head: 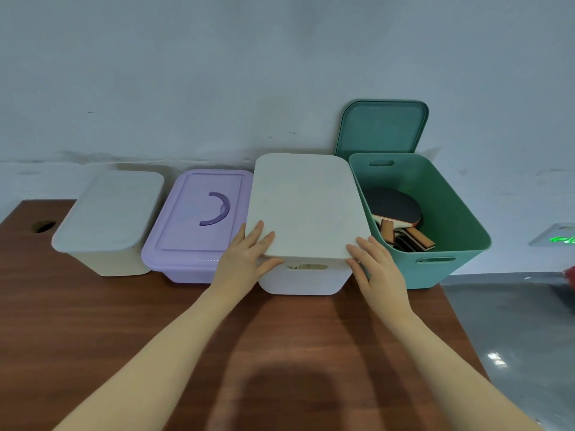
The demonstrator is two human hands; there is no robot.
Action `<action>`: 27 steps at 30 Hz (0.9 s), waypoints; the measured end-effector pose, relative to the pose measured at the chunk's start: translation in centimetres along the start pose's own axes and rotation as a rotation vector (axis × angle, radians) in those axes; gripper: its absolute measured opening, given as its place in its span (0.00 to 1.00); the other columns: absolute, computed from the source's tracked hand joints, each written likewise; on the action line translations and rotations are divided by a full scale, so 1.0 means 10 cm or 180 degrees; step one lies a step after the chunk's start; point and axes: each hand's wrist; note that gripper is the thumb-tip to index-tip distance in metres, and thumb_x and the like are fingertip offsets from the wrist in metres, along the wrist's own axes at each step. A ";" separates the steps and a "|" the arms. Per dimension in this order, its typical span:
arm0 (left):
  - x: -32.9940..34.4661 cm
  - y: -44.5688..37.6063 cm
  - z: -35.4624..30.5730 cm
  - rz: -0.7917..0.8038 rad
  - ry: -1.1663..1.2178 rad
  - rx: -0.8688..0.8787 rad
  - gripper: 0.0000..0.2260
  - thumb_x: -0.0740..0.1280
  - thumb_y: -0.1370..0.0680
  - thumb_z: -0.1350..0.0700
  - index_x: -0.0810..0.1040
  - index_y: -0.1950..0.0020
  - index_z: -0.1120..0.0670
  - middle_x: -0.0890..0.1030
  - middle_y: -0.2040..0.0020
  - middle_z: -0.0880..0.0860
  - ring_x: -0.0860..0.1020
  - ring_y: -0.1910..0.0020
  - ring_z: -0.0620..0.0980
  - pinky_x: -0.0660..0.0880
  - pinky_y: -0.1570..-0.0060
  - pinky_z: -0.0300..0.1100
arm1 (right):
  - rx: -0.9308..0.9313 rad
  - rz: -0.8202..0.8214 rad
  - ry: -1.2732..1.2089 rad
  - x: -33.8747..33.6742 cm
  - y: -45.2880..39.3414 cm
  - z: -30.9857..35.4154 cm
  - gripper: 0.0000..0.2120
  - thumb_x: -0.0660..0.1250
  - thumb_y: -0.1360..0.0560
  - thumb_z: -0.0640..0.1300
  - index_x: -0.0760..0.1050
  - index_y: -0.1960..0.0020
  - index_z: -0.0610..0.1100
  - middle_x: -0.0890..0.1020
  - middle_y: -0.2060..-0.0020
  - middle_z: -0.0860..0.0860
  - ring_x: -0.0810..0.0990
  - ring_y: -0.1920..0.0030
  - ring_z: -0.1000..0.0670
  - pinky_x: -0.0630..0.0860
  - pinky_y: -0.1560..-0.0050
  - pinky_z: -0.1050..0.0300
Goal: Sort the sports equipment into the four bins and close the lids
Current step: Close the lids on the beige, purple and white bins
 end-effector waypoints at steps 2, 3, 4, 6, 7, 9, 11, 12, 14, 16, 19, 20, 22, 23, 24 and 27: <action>0.05 0.02 0.06 -0.0058 -0.0096 0.0109 0.27 0.59 0.25 0.38 0.79 0.39 0.59 0.74 0.36 0.61 0.69 0.36 0.69 0.65 0.40 0.60 | -0.0103 -0.0081 0.0173 0.01 -0.01 0.02 0.12 0.65 0.23 0.45 0.79 0.43 0.43 0.79 0.42 0.45 0.74 0.37 0.43 0.71 0.41 0.50; 0.08 0.02 0.09 -0.0070 -0.0094 0.0145 0.30 0.55 0.24 0.36 0.78 0.40 0.59 0.74 0.36 0.61 0.68 0.35 0.69 0.62 0.38 0.60 | -0.0130 -0.0106 0.0227 0.00 -0.03 0.03 0.13 0.62 0.23 0.48 0.80 0.43 0.44 0.80 0.43 0.45 0.75 0.39 0.43 0.72 0.41 0.50; 0.10 0.01 0.11 -0.0087 -0.0088 0.0164 0.31 0.54 0.24 0.35 0.78 0.40 0.59 0.74 0.36 0.61 0.68 0.34 0.68 0.60 0.36 0.60 | -0.0140 -0.0126 0.0266 -0.01 -0.06 0.04 0.15 0.60 0.23 0.49 0.80 0.44 0.44 0.80 0.44 0.46 0.76 0.41 0.43 0.73 0.43 0.49; 0.13 0.02 0.14 -0.0106 -0.0080 0.0168 0.31 0.53 0.23 0.35 0.78 0.39 0.58 0.74 0.35 0.60 0.65 0.32 0.63 0.58 0.34 0.59 | -0.0135 -0.0093 0.0353 -0.02 -0.10 0.06 0.16 0.58 0.22 0.51 0.80 0.45 0.45 0.81 0.46 0.46 0.77 0.43 0.43 0.74 0.46 0.48; 0.14 0.04 0.16 -0.0089 -0.0043 0.0143 0.31 0.53 0.24 0.35 0.77 0.38 0.58 0.73 0.34 0.60 0.64 0.31 0.59 0.57 0.33 0.57 | -0.0141 -0.0056 0.0393 -0.01 -0.11 0.08 0.17 0.57 0.22 0.52 0.80 0.45 0.45 0.80 0.46 0.46 0.76 0.43 0.43 0.74 0.46 0.48; 0.13 0.06 0.19 -0.0072 0.0022 0.0088 0.31 0.53 0.24 0.34 0.76 0.37 0.57 0.72 0.33 0.59 0.63 0.31 0.55 0.58 0.32 0.55 | -0.0162 -0.0030 0.0434 0.02 -0.11 0.11 0.16 0.58 0.22 0.51 0.80 0.44 0.45 0.80 0.45 0.45 0.75 0.42 0.42 0.74 0.45 0.48; 0.11 0.06 0.20 -0.0007 -0.0037 0.0108 0.32 0.52 0.24 0.33 0.76 0.36 0.56 0.72 0.33 0.58 0.65 0.31 0.53 0.60 0.32 0.54 | -0.0121 -0.0071 0.0430 0.03 -0.12 0.13 0.16 0.58 0.23 0.51 0.80 0.45 0.44 0.80 0.45 0.45 0.75 0.43 0.42 0.74 0.46 0.50; 0.09 0.05 0.19 0.0017 -0.0104 0.0130 0.31 0.51 0.24 0.33 0.76 0.36 0.55 0.72 0.32 0.57 0.66 0.31 0.53 0.60 0.32 0.54 | -0.0101 -0.0105 0.0442 0.02 -0.13 0.14 0.16 0.58 0.23 0.51 0.80 0.46 0.44 0.81 0.47 0.45 0.76 0.45 0.42 0.75 0.47 0.50; 0.04 0.03 0.15 0.0032 -0.0246 0.0123 0.31 0.48 0.23 0.33 0.76 0.35 0.53 0.71 0.32 0.55 0.66 0.30 0.53 0.60 0.31 0.51 | -0.0125 -0.0157 0.0537 -0.02 -0.18 0.14 0.17 0.58 0.23 0.51 0.81 0.48 0.44 0.82 0.50 0.46 0.77 0.49 0.43 0.75 0.50 0.51; -0.01 -0.01 0.11 0.0089 -0.0289 -0.0008 0.31 0.46 0.23 0.34 0.74 0.34 0.50 0.69 0.30 0.52 0.63 0.28 0.50 0.56 0.30 0.48 | -0.0131 -0.0089 0.0603 -0.05 -0.26 0.13 0.16 0.58 0.24 0.52 0.81 0.49 0.45 0.82 0.50 0.46 0.77 0.50 0.42 0.75 0.52 0.50; -0.07 -0.16 0.08 0.0385 -0.0287 -0.0236 0.32 0.44 0.26 0.36 0.68 0.29 0.49 0.63 0.26 0.48 0.57 0.26 0.47 0.52 0.28 0.47 | -0.0089 0.0232 0.0623 -0.05 -0.45 0.15 0.18 0.57 0.24 0.54 0.81 0.47 0.45 0.81 0.47 0.45 0.78 0.48 0.40 0.75 0.51 0.47; -0.08 -0.25 0.07 0.0503 -0.0355 -0.0280 0.31 0.45 0.25 0.36 0.66 0.28 0.49 0.60 0.25 0.48 0.55 0.25 0.47 0.52 0.28 0.47 | -0.0102 0.0348 0.0674 -0.04 -0.53 0.16 0.19 0.57 0.24 0.55 0.80 0.46 0.46 0.81 0.45 0.45 0.77 0.46 0.40 0.74 0.49 0.46; -0.07 -0.44 0.08 0.0739 -0.0514 -0.0362 0.25 0.51 0.21 0.41 0.61 0.26 0.48 0.56 0.24 0.48 0.52 0.25 0.48 0.50 0.28 0.48 | -0.0034 0.0636 0.0766 -0.01 -0.71 0.18 0.18 0.57 0.22 0.55 0.77 0.40 0.47 0.77 0.39 0.44 0.74 0.39 0.41 0.70 0.43 0.48; -0.07 -0.54 0.08 0.0826 -0.0560 -0.0396 0.23 0.53 0.20 0.43 0.60 0.25 0.48 0.55 0.23 0.48 0.51 0.25 0.48 0.49 0.28 0.49 | 0.0039 0.0825 0.0802 0.01 -0.80 0.18 0.19 0.56 0.21 0.56 0.73 0.35 0.48 0.74 0.36 0.45 0.70 0.35 0.42 0.67 0.40 0.49; -0.06 -0.64 0.08 0.0905 -0.0601 -0.0428 0.23 0.53 0.20 0.44 0.58 0.25 0.48 0.54 0.23 0.49 0.50 0.25 0.49 0.48 0.28 0.50 | 0.0109 0.1000 0.0839 0.04 -0.89 0.16 0.21 0.54 0.21 0.57 0.69 0.31 0.50 0.69 0.32 0.45 0.65 0.32 0.43 0.64 0.36 0.50; -0.04 -0.90 0.11 0.1101 -0.0718 -0.0543 0.24 0.51 0.19 0.44 0.54 0.24 0.48 0.51 0.23 0.49 0.49 0.24 0.50 0.47 0.28 0.51 | 0.0240 0.1392 0.0848 0.12 -1.12 0.11 0.26 0.49 0.21 0.60 0.57 0.26 0.53 0.58 0.26 0.46 0.54 0.26 0.44 0.56 0.29 0.49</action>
Point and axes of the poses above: each hand's wrist, its own y-axis away from the middle knuckle, its own x-axis out of the palm, z = x × y
